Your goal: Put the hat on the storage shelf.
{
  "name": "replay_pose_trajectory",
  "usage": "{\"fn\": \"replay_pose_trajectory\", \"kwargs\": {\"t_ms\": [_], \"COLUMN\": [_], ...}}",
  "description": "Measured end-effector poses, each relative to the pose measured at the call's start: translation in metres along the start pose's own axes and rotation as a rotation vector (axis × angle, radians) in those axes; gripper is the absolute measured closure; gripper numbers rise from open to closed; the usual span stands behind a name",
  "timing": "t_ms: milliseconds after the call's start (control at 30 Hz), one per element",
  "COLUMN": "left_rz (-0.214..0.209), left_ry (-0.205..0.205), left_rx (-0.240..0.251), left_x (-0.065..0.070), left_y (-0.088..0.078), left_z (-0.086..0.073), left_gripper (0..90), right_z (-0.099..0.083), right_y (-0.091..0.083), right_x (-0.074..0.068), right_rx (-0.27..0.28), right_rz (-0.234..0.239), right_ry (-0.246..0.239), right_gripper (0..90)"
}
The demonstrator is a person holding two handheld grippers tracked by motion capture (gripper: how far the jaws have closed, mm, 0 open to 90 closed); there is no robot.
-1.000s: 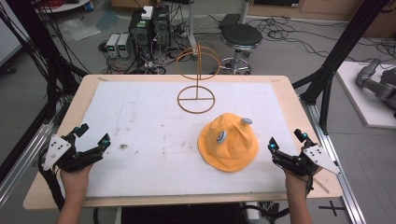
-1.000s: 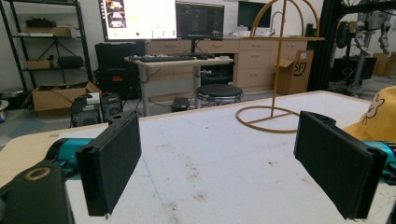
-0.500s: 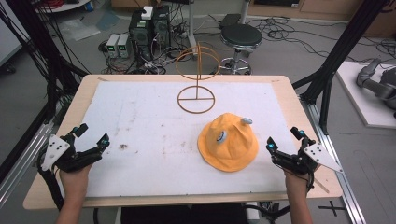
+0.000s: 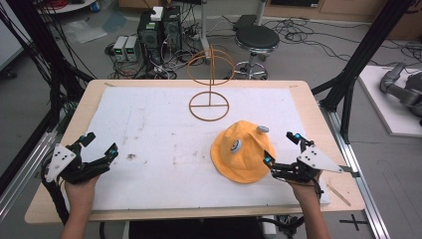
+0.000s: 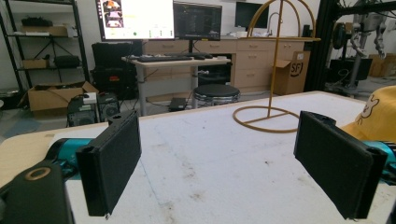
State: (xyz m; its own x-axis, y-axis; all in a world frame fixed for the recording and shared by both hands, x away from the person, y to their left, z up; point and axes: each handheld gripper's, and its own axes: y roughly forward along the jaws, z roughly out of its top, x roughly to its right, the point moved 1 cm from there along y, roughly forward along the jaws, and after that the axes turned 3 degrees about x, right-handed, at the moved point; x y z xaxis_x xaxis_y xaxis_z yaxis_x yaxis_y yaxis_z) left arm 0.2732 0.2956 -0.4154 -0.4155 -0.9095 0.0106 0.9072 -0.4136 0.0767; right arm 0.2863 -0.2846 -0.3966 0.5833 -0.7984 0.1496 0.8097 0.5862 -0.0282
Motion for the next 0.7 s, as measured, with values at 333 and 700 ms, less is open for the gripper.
{"fn": "replay_pose_trajectory", "kwargs": {"t_ms": [333,700], "left_rz": [0.015,0.023], "left_ry": [-0.006,-0.001], "left_rx": [-0.006,-0.009], "left_x": [-0.003,-0.004], "left_y": [-0.008,-0.013], "left_z": [-0.001,-0.001], "left_gripper": [15.3,15.3], "right_z": [-0.002,-0.008], "right_y": [0.026,0.047], "right_x": [-0.010,-0.011], "right_rx": [-0.099,-0.199], "right_rz": [0.067,0.089], "right_ry": [-0.069,-0.043], "right_gripper": [16.4,39.1]}}
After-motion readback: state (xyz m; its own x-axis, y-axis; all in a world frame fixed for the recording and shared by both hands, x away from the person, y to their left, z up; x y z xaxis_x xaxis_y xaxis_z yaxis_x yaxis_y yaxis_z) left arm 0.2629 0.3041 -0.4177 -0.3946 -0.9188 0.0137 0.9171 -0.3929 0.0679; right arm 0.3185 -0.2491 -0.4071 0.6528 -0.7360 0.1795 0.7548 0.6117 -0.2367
